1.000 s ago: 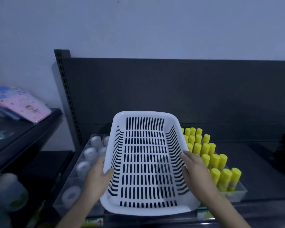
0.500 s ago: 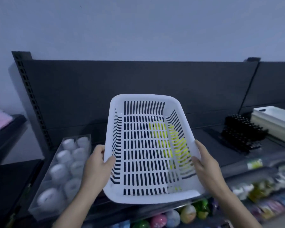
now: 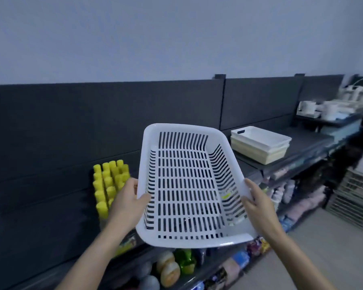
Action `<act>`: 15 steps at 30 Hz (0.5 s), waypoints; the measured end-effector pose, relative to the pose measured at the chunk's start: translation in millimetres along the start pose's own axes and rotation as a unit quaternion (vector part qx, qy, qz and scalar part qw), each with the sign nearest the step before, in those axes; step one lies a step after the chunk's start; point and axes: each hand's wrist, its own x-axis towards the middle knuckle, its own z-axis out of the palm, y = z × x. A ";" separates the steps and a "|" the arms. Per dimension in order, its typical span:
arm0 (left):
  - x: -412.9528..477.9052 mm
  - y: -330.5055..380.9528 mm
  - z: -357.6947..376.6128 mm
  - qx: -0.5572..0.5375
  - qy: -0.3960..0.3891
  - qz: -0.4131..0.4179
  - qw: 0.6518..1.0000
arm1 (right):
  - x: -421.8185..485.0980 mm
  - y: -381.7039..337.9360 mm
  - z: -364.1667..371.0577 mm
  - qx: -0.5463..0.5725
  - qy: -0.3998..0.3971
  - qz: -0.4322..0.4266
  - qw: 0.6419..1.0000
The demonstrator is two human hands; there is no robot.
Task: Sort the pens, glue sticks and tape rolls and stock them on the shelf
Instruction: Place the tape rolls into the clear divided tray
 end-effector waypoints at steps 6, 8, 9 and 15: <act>11.2 69.9 108.5 -0.026 -0.055 0.034 0.998 | 42.2 59.5 -104.3 -0.030 0.050 0.019 0.998; 19.0 90.6 141.5 -0.031 -0.075 0.044 0.996 | 55.0 74.1 -132.1 -0.033 0.063 0.032 0.997; 24.1 100.1 157.7 -0.035 -0.082 0.048 0.995 | 62.6 82.6 -144.3 -0.036 0.070 0.037 0.996; 67.3 140.9 260.9 -0.071 -0.117 0.050 0.989 | 120.6 138.9 -201.5 -0.064 0.103 0.058 0.991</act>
